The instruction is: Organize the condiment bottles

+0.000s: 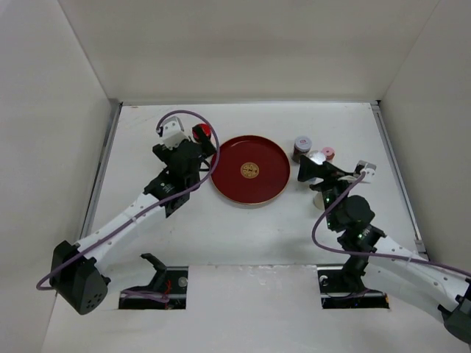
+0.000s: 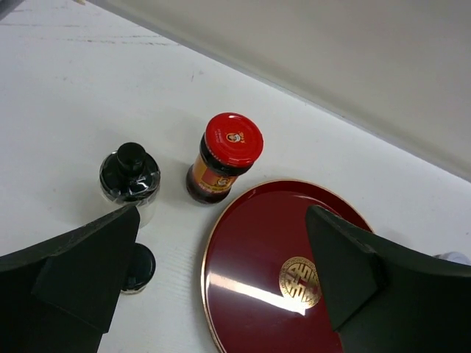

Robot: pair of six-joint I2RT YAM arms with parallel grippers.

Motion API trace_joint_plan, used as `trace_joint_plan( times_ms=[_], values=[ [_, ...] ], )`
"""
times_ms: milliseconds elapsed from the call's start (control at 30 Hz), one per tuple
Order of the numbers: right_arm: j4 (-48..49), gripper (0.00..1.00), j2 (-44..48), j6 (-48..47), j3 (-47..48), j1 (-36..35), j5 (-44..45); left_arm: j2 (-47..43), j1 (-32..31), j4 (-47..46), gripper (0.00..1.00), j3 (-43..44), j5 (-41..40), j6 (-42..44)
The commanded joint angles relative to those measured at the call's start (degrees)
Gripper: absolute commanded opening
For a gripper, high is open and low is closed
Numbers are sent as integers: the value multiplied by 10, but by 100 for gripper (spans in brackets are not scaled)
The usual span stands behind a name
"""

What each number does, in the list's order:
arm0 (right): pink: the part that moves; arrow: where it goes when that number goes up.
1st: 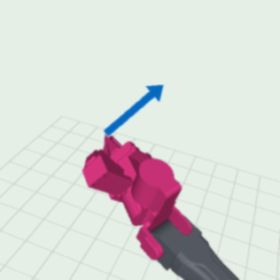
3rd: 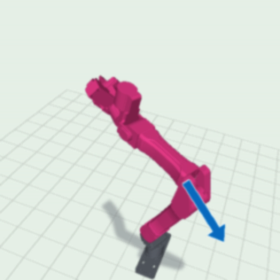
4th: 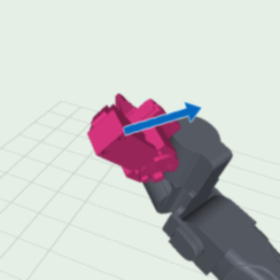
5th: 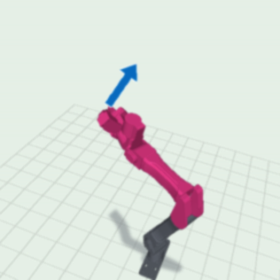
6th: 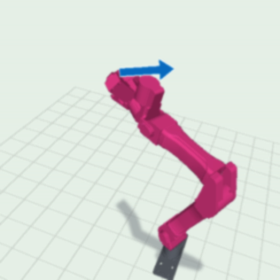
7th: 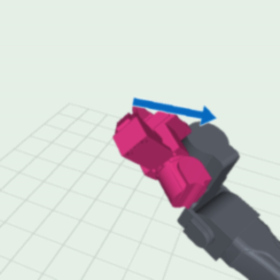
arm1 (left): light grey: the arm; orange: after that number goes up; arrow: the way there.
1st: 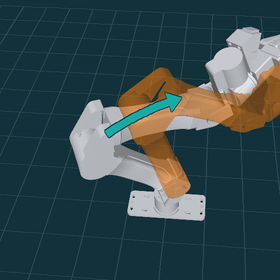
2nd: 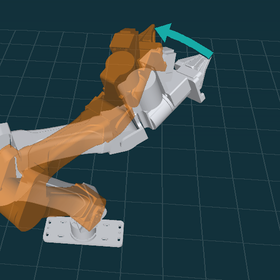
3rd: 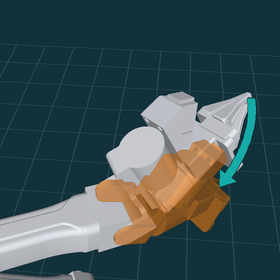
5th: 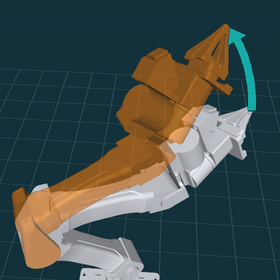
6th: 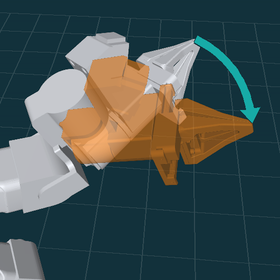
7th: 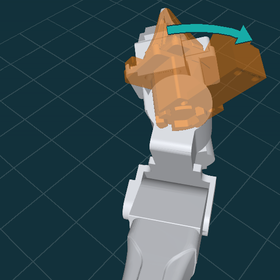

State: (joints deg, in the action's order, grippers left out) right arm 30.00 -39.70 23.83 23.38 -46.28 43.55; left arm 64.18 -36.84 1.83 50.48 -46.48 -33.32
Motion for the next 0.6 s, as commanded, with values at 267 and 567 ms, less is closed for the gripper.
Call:
trace_joint_plan(
  times_ms=[267,567],
  values=[
    [10,27,14,-25,-4,-13,-43,104,24,-96,100,105,26,157],
    [10,44,-13,-25,0,-19,-45,236,90,-27,64,230,142,174]
  ],
)
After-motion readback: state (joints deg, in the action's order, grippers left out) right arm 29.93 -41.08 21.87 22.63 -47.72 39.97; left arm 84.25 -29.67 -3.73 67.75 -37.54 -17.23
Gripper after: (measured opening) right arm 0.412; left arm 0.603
